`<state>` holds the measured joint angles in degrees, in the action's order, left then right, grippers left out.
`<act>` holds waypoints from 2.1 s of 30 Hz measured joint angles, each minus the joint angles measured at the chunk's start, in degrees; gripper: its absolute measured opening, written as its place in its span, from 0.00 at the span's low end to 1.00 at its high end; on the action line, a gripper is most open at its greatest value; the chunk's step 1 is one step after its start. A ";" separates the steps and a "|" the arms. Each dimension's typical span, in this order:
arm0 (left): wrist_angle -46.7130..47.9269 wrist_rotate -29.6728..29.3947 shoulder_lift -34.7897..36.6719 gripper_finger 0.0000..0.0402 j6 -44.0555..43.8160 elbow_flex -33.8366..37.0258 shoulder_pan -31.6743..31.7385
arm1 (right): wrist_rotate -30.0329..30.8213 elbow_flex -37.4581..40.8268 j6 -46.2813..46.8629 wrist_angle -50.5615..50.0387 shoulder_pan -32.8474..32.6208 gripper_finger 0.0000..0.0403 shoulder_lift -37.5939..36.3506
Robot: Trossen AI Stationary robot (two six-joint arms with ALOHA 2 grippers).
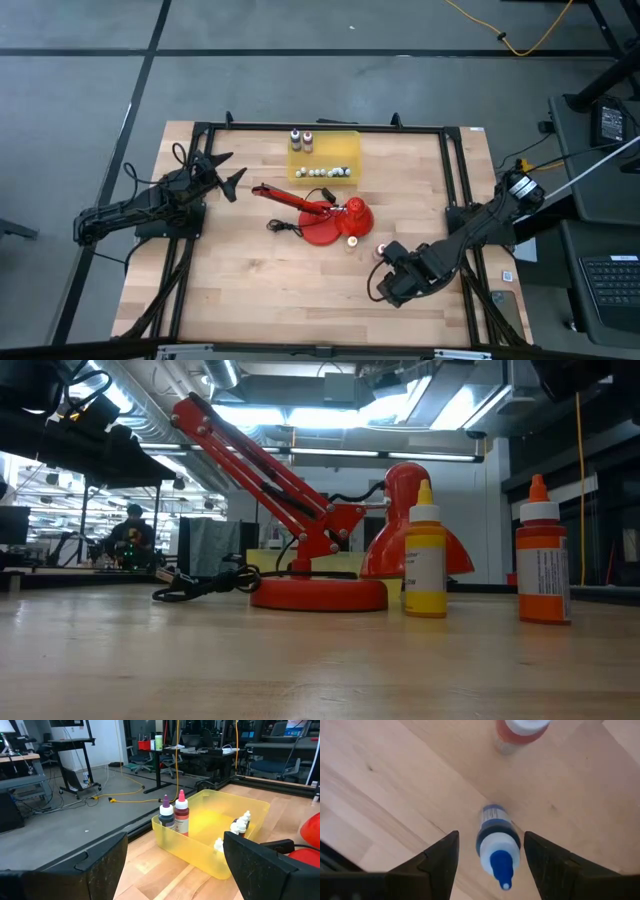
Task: Pick & Place food coloring
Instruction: Put the blue food coloring bottle into the yellow bin
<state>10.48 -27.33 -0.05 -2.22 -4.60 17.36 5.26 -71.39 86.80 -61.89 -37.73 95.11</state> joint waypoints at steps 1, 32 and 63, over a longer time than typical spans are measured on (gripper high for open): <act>0.00 0.00 0.00 0.79 -0.02 -0.01 -0.01 | -0.03 0.51 0.11 0.57 -0.01 0.55 0.00; 0.00 0.00 0.00 0.79 -0.02 0.00 -0.02 | -3.61 0.54 -2.99 -1.88 -0.01 0.31 0.09; 0.00 0.00 0.02 0.79 -0.02 0.00 -0.02 | -1.61 -37.02 -56.50 -21.21 24.56 0.30 8.44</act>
<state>10.48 -27.33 -0.03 -2.24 -4.60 17.34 3.64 -108.41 30.29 -83.09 -13.17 103.55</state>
